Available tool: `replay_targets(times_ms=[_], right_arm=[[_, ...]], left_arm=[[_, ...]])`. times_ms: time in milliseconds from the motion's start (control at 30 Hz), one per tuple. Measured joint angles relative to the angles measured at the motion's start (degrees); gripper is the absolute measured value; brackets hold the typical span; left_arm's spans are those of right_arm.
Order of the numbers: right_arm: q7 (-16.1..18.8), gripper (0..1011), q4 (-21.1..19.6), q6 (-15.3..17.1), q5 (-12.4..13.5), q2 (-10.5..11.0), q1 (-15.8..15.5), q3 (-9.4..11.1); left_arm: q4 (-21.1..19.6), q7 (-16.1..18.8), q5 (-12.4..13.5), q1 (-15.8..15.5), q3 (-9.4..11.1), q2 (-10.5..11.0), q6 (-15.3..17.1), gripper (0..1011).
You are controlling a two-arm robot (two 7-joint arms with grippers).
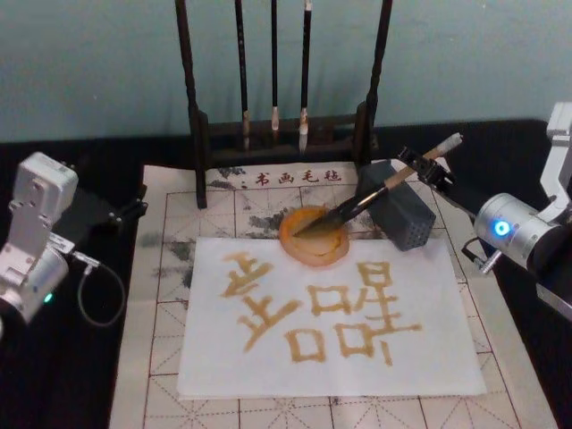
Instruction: Pick up the brush from the inkstone, write on the paper, then place the brush back to its original position.
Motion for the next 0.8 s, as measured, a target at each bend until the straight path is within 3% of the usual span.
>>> replay_targets(times_ms=[433,800], right_arm=[[-1.29,1000,0.94,-0.31,2.46,-0.08,0.78,-0.93],[-1.37,1000,0.98,-0.37,2.6,-0.05,0.85,-0.99]], left_arm=[[0.0,0.0,0.0,0.0,0.0,0.0,0.0,1001],[0.0,0.0,0.0,0.0,0.0,0.0,0.0,1001]])
